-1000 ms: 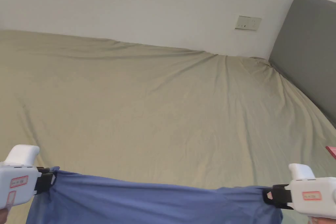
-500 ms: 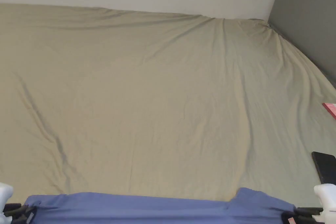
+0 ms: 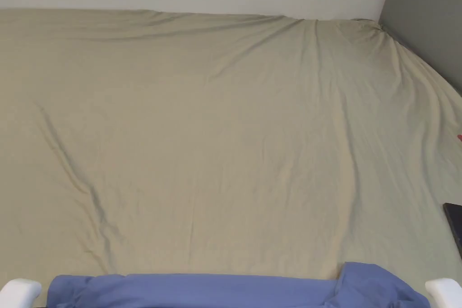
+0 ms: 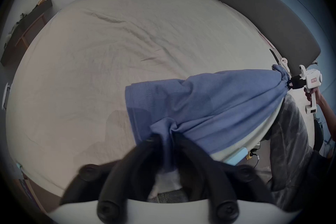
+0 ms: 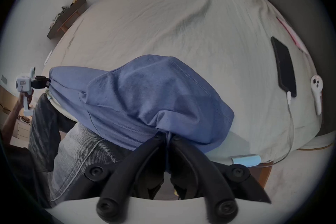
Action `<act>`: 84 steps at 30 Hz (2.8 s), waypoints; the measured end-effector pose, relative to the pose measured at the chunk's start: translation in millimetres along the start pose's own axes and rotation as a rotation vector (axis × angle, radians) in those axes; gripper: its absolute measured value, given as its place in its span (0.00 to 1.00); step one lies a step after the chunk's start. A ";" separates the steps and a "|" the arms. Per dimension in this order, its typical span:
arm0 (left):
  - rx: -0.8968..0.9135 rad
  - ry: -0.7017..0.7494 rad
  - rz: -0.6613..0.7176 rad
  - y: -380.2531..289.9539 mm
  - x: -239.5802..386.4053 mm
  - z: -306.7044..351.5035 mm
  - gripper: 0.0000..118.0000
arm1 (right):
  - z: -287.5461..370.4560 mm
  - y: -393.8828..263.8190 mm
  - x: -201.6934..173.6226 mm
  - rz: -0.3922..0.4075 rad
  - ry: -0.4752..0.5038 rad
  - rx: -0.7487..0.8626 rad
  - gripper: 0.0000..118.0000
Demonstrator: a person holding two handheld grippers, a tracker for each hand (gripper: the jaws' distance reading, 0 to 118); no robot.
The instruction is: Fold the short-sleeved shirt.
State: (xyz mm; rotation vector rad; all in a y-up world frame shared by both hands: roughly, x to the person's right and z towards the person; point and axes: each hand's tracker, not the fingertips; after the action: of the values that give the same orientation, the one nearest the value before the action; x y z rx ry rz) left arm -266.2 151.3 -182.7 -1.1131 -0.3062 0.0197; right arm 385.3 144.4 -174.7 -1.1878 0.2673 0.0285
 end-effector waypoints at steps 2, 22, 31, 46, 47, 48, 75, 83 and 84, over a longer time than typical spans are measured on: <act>0.011 -0.044 -0.008 -2.2 -7.6 7.9 0.98 | 14.1 -1.4 -9.6 0.019 -0.029 0.006 0.16; 0.043 -0.653 0.663 20.2 -121.8 -48.3 0.99 | 218.3 -6.3 -157.8 0.039 -0.168 1.027 0.00; -0.132 -0.907 0.629 35.7 -83.5 -86.7 0.37 | 201.5 10.1 -172.6 0.064 -0.112 1.001 0.00; -0.098 -0.476 0.525 64.6 -71.9 -49.4 0.18 | 196.8 2.1 -165.4 0.041 -0.098 0.958 0.00; -0.093 -0.462 0.514 68.5 -68.1 -44.7 0.18 | 197.7 0.3 -164.5 0.040 -0.103 0.958 0.00; -0.095 -0.450 0.506 74.1 -63.9 -39.8 0.18 | 199.2 -2.3 -162.6 0.039 -0.109 0.960 0.00; -0.177 -0.399 0.302 146.1 241.6 -110.5 0.81 | 216.0 -79.3 -94.4 -0.194 -0.159 0.999 0.00; 0.288 0.029 0.119 137.3 221.6 -16.4 0.00 | 214.6 -95.2 -85.2 -0.247 -0.159 1.007 0.00; 0.225 0.041 0.053 130.4 223.3 -19.7 0.00 | 212.6 -95.9 -85.0 -0.254 -0.155 1.004 0.00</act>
State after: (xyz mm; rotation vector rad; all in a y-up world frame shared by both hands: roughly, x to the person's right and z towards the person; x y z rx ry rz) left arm -29.5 229.7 -254.0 -0.8974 -0.2312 0.0767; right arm 359.2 313.6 5.1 -0.2088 -0.0264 -0.2146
